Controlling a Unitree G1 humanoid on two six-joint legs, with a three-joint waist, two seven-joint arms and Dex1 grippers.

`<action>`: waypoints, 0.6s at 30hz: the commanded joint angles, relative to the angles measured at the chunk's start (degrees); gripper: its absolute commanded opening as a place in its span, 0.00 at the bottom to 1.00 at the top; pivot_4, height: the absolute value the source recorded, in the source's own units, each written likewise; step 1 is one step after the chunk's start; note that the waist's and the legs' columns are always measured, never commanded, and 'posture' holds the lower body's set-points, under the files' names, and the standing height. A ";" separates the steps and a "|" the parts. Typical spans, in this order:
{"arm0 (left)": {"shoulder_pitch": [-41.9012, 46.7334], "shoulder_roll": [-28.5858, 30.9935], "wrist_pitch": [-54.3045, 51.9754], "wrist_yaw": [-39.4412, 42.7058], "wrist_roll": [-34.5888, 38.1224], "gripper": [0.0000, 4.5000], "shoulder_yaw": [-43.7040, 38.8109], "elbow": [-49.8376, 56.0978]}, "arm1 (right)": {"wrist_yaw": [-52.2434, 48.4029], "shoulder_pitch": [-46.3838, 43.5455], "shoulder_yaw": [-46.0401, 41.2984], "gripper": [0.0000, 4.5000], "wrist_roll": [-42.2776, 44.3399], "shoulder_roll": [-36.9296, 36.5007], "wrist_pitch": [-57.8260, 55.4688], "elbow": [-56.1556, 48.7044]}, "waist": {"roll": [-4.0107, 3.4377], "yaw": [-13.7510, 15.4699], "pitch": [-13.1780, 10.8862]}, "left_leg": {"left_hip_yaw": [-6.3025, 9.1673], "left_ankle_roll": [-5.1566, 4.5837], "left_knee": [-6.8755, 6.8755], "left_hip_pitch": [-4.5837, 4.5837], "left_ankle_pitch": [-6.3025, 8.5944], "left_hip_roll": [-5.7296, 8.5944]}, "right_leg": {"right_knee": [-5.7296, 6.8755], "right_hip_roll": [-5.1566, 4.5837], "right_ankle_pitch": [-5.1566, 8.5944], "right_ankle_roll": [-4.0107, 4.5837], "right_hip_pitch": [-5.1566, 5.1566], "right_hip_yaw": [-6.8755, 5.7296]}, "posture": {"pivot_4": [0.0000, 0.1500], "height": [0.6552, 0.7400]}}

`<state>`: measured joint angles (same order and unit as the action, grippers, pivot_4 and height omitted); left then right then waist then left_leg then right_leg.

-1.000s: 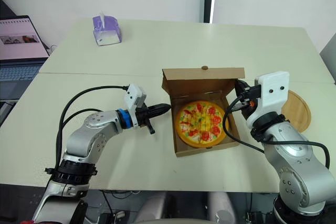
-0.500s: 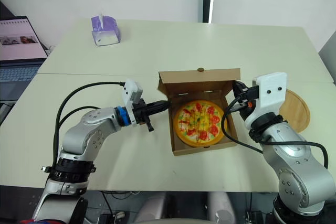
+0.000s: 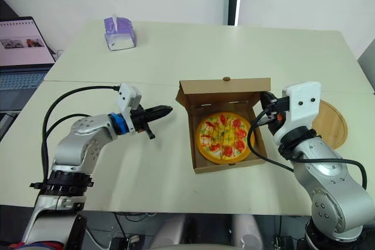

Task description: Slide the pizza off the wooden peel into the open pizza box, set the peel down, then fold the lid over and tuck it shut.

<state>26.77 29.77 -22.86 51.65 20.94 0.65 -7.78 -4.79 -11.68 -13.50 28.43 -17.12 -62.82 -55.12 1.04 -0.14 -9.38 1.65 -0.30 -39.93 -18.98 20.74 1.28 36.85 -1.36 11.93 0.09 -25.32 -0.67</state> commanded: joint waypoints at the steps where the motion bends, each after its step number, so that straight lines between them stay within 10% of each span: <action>1: 1.66 -1.89 2.47 -0.22 -1.48 0.00 1.69 0.41 | -0.05 -0.23 -0.53 0.00 1.04 -0.36 0.47 -1.87 | 0.00 0.00 0.00 | 0.00 0.00 0.00 0.00 0.00 0.00 | 0.00 0.00 0.00 0.00 0.00 0.00 | 1.00 1.00; 18: 11.72 -3.76 3.50 1.47 1.27 0.00 -1.21 1.60 | -0.04 1.82 -0.54 0.00 1.32 -0.28 1.62 -2.42 | 0.02 -0.11 -0.01 | 0.01 0.00 -0.01 -0.01 0.00 0.00 | 0.00 0.01 0.01 -0.01 0.01 -0.02 | 1.00 1.00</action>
<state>37.44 26.51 -19.60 52.40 20.74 -0.84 -8.28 -4.74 -10.02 -13.61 29.00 -17.28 -62.27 -55.79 1.06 -0.25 -9.39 1.65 -0.30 -39.94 -18.99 20.73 1.27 36.85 -1.35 11.94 0.08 -25.30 -0.68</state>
